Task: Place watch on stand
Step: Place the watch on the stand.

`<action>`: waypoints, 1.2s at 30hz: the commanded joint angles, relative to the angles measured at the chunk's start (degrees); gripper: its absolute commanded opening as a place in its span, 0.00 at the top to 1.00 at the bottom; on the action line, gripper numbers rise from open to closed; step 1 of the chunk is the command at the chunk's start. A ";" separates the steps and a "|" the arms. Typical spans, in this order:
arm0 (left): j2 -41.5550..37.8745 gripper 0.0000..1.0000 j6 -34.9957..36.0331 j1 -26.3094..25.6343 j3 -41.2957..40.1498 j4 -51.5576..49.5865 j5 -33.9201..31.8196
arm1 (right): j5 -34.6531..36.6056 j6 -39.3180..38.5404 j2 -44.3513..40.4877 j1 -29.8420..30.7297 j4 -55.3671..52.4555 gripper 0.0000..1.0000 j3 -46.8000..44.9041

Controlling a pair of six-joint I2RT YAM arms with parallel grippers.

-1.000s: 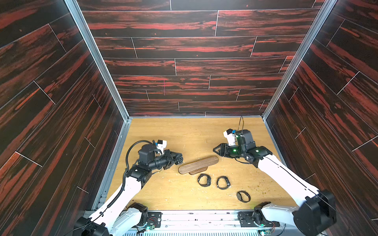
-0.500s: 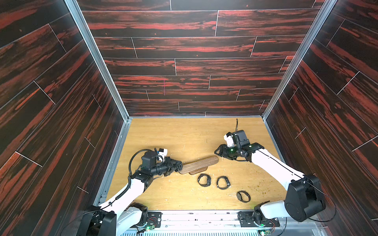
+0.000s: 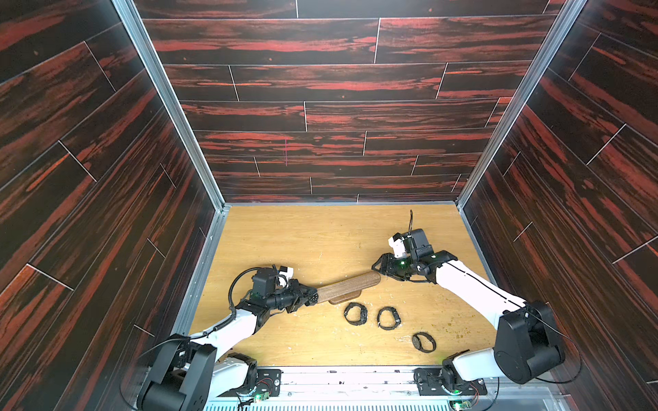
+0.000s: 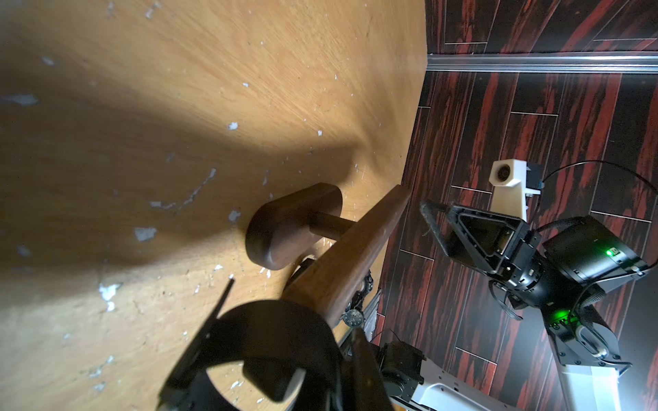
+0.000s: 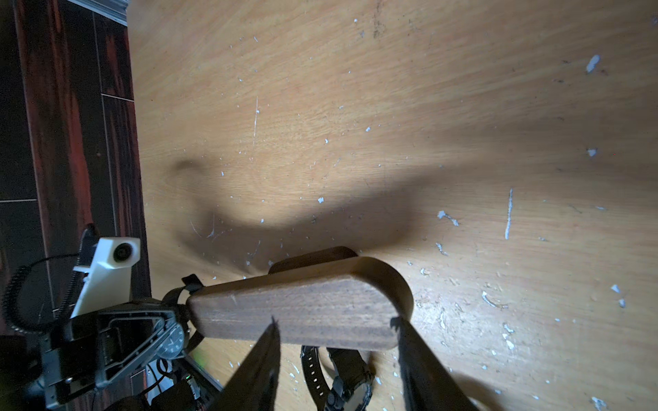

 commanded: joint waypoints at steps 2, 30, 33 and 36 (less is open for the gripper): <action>1.35 1.00 0.42 0.27 1.13 3.66 0.84 | -0.90 0.79 1.05 0.71 0.68 0.46 -0.91; 16.36 1.00 -0.89 -4.02 11.52 10.55 3.57 | 3.42 5.99 -2.08 6.67 -0.84 0.48 -2.95; 17.71 1.00 -1.06 -4.64 12.48 11.07 3.95 | 3.82 6.32 -2.17 7.10 -0.93 0.48 -3.20; 18.40 1.00 -1.07 -5.01 12.96 11.16 4.01 | 4.19 6.32 -2.26 7.23 -1.08 0.48 -3.47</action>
